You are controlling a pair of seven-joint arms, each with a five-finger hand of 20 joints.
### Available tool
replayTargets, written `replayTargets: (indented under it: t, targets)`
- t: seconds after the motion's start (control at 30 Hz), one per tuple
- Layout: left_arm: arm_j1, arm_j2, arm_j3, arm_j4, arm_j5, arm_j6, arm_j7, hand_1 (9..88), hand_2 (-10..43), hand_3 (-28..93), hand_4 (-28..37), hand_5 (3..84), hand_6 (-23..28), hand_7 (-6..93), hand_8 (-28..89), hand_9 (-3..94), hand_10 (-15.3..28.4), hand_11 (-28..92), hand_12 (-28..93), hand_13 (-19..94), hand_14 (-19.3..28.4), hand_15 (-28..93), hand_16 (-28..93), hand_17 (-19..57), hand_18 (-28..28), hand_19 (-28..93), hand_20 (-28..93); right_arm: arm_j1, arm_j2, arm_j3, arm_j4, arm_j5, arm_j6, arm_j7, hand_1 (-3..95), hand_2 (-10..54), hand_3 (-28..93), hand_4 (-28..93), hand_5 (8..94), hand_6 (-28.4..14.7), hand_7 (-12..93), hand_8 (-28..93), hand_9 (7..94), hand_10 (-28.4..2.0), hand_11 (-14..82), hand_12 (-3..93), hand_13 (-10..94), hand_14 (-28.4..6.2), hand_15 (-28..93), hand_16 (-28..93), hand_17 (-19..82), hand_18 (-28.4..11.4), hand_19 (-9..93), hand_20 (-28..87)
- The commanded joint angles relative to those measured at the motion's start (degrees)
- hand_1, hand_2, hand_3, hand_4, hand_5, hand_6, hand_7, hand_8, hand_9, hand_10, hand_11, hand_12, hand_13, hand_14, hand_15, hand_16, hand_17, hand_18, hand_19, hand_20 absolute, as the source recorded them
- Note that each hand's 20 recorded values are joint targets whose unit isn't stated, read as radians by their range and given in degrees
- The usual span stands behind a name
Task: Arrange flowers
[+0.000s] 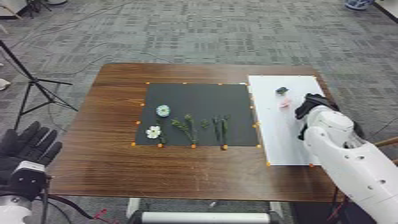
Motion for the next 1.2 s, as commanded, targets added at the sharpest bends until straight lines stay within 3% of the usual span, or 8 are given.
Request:
replayTargets:
  t: [0.03, 0.13, 0.23, 0.37, 0.57, 0.77, 0.9, 1.2]
  targets:
    - [1.5, -0.93, -0.73, -1.04, -0.2, 0.9, 0.63, 27.8, 16.0, 71, -28.2, 39.5, 9.5, 11.2, -8, 32.7, 13.7, 19, 12, 25, 13.4, 31, -3, -2.0, 12.3, 26, 12, 0.0, 1.1, 3.0, -0.4, 1.7, 3.2, 2.1, 44.5, -9.5, 76, -28, 33.4, -18.2, -1, -7, 28.0, -25.8, 10.4, 5.9, 55, -18.8, 74, 20, 30, -28.4, 83, 29]
    - [1.7, -1.05, -0.85, -1.05, 0.48, 0.5, 0.25, 27.7, 16.2, 71, -28.2, 39.5, 9.5, 11.2, -8, 32.8, 13.7, 19, 12, 25, 13.4, 31, -3, -2.0, 12.4, 26, 13, -4.6, 3.6, 7.4, -5.5, 5.3, 9.5, -0.4, 44.8, -9.5, 77, -28, 35.9, -15.3, 2, -7, 31.1, -23.3, 12.8, 6.2, 57, -18.3, 74, 20, 31, -28.4, 84, 30]
    - [2.5, -1.59, -1.06, -1.24, 0.29, 0.52, 0.47, 27.7, 16.3, 71, -28.2, 39.6, 9.5, 11.1, -8, 32.7, 13.7, 19, 12, 25, 13.4, 31, -3, -2.0, 12.4, 26, 12, -8.4, 6.0, 11.7, -10.1, 10.4, 12.1, -2.8, 46.2, -9.5, 78, -28, 39.4, -12.4, 5, -8, 36.5, -20.1, 14.0, 6.2, 59, -17.1, 74, 20, 32, -28.4, 84, 30]
    - [3.6, -1.71, -1.96, -1.39, 0.72, -0.18, 0.73, 27.5, 16.5, 71, -28.2, 39.6, 9.5, 11.1, -8, 32.8, 13.7, 19, 12, 25, 13.4, 31, -3, -2.0, 12.3, 25, 12, -10.9, 8.0, 14.3, -12.7, 8.2, 14.3, -2.6, 48.1, -9.5, 78, -28, 42.2, -9.6, 8, -9, 41.1, -18.4, 14.5, 6.4, 60, -15.9, 74, 20, 32, -28.3, 85, 30]
    - [4.3, -1.46, -2.02, -1.41, -0.08, 0.12, 1.29, 27.5, 16.7, 71, -28.1, 39.6, 9.4, 11.0, -8, 32.8, 13.7, 19, 12, 25, 13.4, 31, -3, -2.0, 12.3, 25, 12, -9.4, 10.0, 13.9, -9.3, 6.8, 9.2, 0.1, 49.5, -9.5, 78, -28, 43.0, -9.1, 9, -10, 41.9, -18.2, 13.8, 6.7, 61, -15.2, 73, 23, 32, -28.2, 85, 30]
    - [4.6, -0.95, -2.39, -1.4, 0.45, -0.57, 0.99, 27.5, 16.8, 71, -28.1, 39.6, 9.4, 10.9, -8, 32.7, 13.7, 19, 12, 25, 13.4, 31, -3, -2.0, 12.3, 25, 12, -8.7, 10.1, 12.8, -6.5, 7.0, 6.3, 0.2, 52.1, -9.5, 77, -28, 42.9, -10.3, 8, -10, 39.8, -18.6, 13.2, 6.9, 60, -14.7, 71, 28, 31, -27.9, 84, 30]
    - [4.5, -1.26, -2.61, -1.34, 0.95, -0.44, -0.03, 27.5, 16.8, 71, -28.1, 39.6, 9.4, 11.0, -8, 32.7, 13.7, 19, 12, 25, 13.4, 31, -3, -2.0, 12.3, 25, 13, -8.6, 9.8, 11.7, -6.3, 6.0, 6.3, 0.0, 54.0, -9.5, 75, -28, 43.9, -10.0, 8, -10, 40.4, -17.9, 13.8, 6.9, 60, -14.0, 70, 29, 31, -27.8, 84, 30]
    - [4.4, -1.49, -2.61, -1.36, 1.54, -0.73, -0.63, 27.4, 16.8, 71, -28.2, 39.5, 9.4, 11.1, -8, 32.7, 13.7, 19, 12, 25, 13.4, 31, -3, -2.0, 12.3, 25, 13, -10.3, 9.7, 12.1, -7.2, 5.9, 3.5, -1.6, 60.5, -9.5, 70, -28, 51.5, -6.8, 10, -11, 51.1, -14.6, 13.6, 8.6, 62, -10.6, 66, 34, 31, -27.0, 83, 31]
